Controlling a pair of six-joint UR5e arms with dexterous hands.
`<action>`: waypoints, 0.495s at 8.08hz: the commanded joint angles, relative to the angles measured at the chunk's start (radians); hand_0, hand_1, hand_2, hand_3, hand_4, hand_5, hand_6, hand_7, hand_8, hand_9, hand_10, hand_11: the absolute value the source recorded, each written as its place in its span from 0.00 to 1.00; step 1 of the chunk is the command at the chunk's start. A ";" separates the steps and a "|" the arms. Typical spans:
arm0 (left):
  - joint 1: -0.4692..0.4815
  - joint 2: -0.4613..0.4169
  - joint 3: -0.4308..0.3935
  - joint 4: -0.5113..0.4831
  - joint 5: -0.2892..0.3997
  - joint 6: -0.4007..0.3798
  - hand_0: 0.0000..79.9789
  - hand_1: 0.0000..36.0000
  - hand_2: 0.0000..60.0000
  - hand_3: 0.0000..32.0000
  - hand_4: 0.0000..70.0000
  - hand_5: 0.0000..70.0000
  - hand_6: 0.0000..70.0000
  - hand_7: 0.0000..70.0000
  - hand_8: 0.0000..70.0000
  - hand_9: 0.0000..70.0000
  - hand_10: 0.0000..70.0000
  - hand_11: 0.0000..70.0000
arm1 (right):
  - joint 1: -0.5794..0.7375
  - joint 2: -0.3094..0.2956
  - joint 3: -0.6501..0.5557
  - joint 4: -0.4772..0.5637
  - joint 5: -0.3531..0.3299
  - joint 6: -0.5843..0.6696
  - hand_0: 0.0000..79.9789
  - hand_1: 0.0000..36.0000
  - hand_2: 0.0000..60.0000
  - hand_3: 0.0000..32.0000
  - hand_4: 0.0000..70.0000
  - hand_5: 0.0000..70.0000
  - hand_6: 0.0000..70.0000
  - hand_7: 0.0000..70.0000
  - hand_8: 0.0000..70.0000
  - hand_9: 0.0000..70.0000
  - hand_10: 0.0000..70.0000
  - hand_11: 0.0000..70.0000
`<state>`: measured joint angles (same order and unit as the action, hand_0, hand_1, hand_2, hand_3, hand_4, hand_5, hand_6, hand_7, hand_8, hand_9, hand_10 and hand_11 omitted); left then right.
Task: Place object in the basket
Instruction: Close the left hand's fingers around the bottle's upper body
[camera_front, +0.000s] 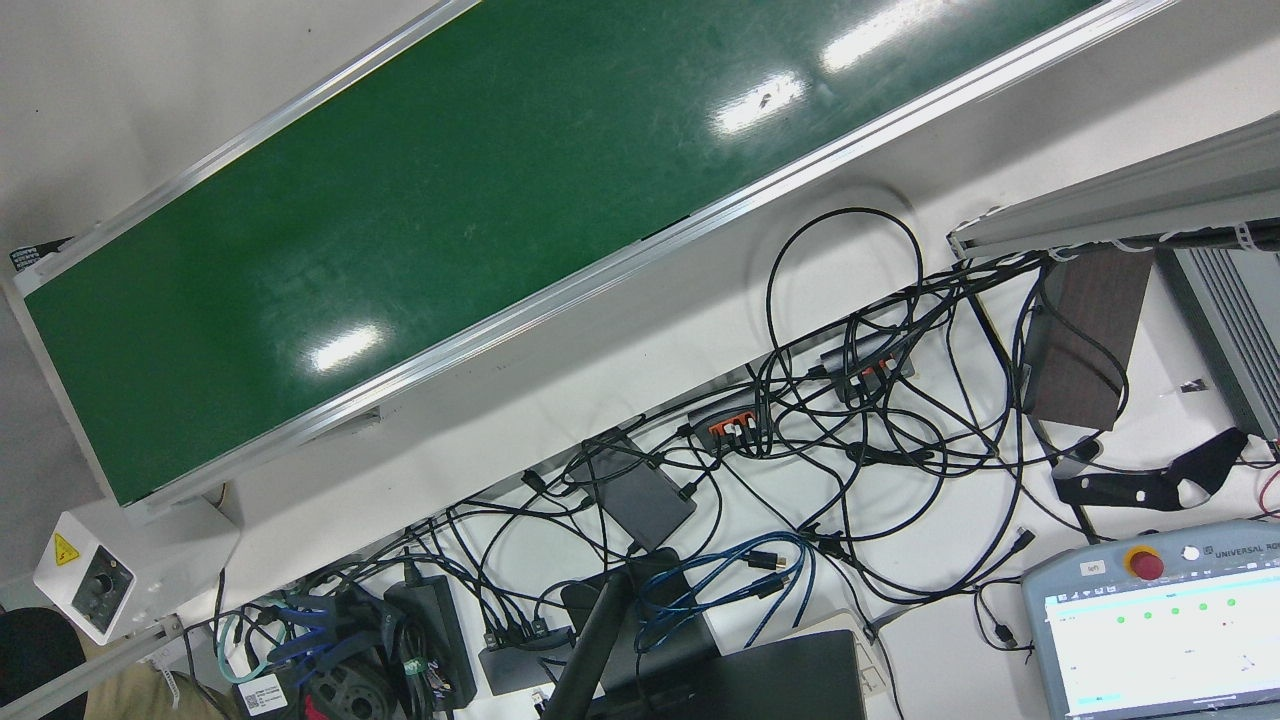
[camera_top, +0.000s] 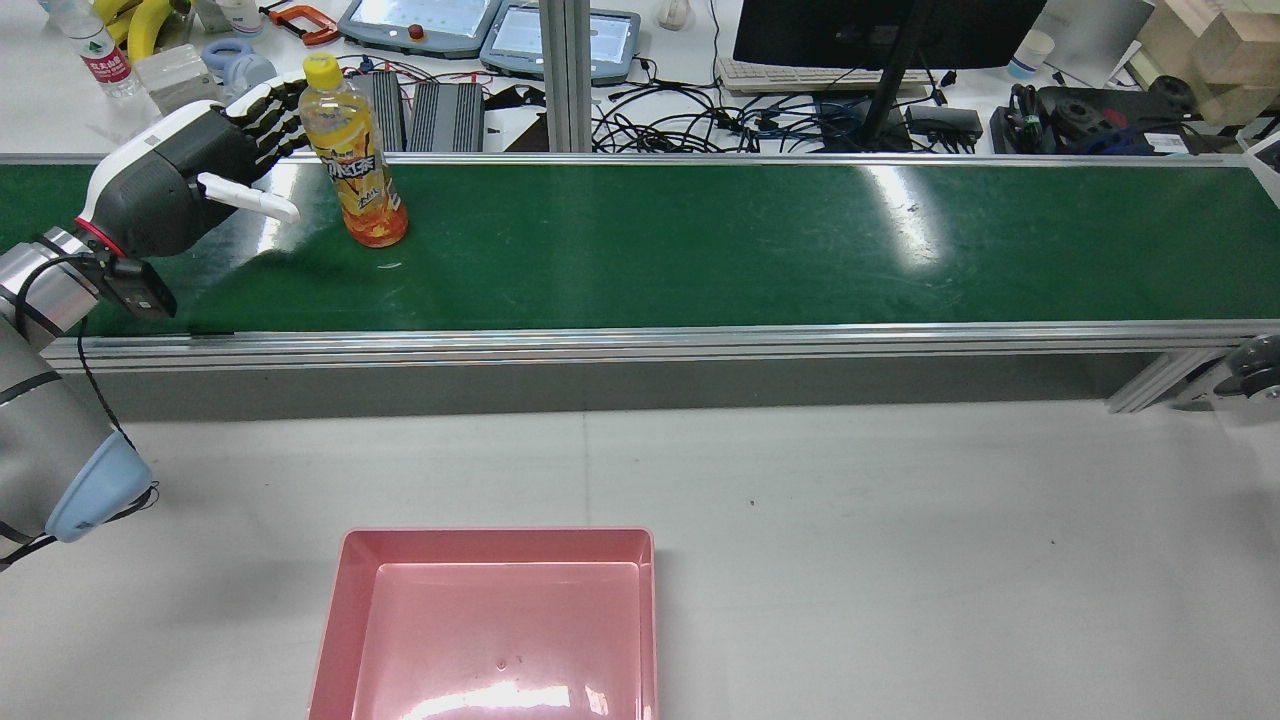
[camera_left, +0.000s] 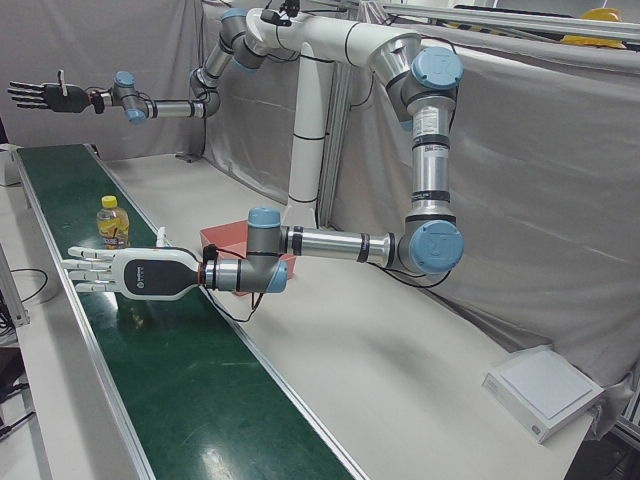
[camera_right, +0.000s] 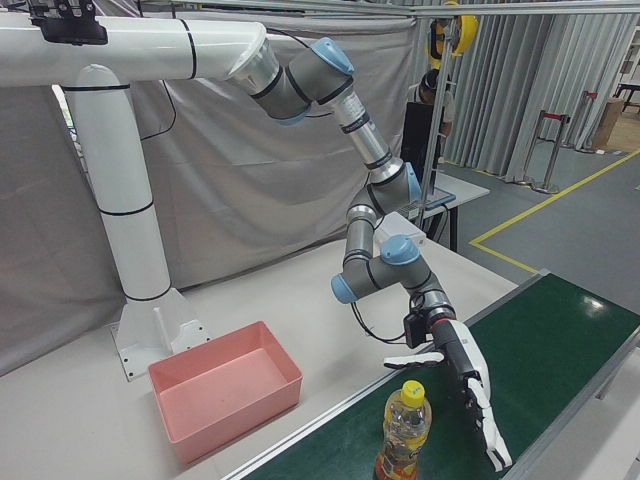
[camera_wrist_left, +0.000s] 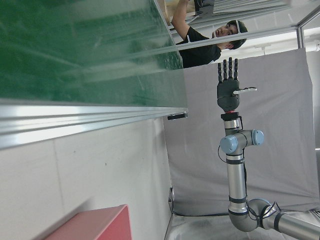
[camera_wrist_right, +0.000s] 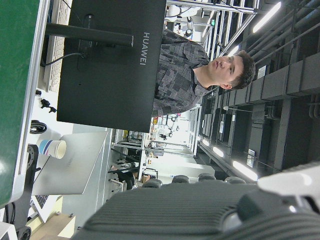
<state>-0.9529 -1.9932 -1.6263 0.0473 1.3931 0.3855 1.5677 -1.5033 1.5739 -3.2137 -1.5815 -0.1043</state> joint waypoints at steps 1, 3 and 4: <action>0.008 -0.006 0.002 0.019 0.000 -0.022 0.71 0.51 0.00 0.01 0.01 0.24 0.00 0.10 0.07 0.05 0.04 0.09 | 0.000 0.000 0.000 0.000 0.000 0.000 0.00 0.00 0.00 0.00 0.00 0.00 0.00 0.00 0.00 0.00 0.00 0.00; 0.009 -0.007 0.000 0.020 -0.002 -0.049 0.73 0.52 0.00 0.00 0.00 0.25 0.00 0.09 0.07 0.04 0.03 0.08 | 0.000 0.000 0.000 0.000 0.000 0.000 0.00 0.00 0.00 0.00 0.00 0.00 0.00 0.00 0.00 0.00 0.00 0.00; 0.010 -0.009 0.000 0.022 -0.003 -0.060 0.74 0.53 0.00 0.02 0.00 0.25 0.00 0.10 0.07 0.04 0.03 0.08 | 0.000 0.000 0.000 -0.001 0.000 0.000 0.00 0.00 0.00 0.00 0.00 0.00 0.00 0.00 0.00 0.00 0.00 0.00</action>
<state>-0.9444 -1.9991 -1.6259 0.0654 1.3921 0.3550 1.5677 -1.5033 1.5739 -3.2137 -1.5815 -0.1043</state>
